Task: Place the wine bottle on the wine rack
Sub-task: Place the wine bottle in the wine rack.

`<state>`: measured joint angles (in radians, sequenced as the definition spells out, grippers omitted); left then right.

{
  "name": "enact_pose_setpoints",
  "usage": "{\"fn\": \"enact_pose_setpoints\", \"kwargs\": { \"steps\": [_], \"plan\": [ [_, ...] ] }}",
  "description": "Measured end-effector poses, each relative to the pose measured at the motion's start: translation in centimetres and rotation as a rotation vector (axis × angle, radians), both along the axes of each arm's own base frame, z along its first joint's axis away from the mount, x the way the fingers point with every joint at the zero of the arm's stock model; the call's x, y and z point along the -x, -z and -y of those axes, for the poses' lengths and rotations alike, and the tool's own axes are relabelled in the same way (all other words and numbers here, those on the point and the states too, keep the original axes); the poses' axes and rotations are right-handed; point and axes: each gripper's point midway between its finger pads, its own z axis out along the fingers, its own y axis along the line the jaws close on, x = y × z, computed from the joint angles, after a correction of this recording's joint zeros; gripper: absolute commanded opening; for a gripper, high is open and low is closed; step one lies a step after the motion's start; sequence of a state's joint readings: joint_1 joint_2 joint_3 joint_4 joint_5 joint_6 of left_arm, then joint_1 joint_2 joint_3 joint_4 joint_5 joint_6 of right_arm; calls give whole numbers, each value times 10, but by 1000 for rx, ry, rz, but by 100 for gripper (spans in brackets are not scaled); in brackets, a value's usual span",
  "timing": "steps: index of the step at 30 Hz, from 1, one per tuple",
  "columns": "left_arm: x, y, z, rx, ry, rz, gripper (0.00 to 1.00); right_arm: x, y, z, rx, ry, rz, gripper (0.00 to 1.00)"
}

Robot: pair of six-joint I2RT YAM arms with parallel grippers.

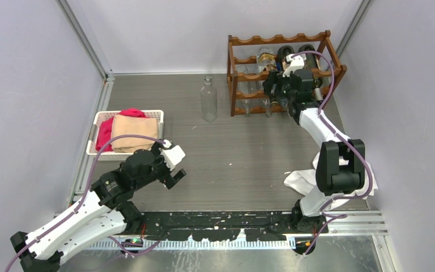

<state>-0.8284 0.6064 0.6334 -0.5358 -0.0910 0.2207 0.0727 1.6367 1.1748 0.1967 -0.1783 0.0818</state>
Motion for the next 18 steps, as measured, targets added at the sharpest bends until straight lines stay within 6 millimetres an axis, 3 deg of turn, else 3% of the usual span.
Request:
{"fn": "enact_pose_setpoints", "kwargs": {
  "steps": [5,10,14,18],
  "plan": [
    [1,-4,-1,17,1,9,97,14,-18,-3,8,-31,40,83],
    [4,-18,3,100,7,22,100,37,-27,-7,21,-74,43,100],
    [5,-38,17,261,-8,0,100,68,-40,-13,33,-137,14,100],
    [-3,-59,46,484,-28,-54,99,111,-66,-25,39,-242,33,100]
  ]
}}
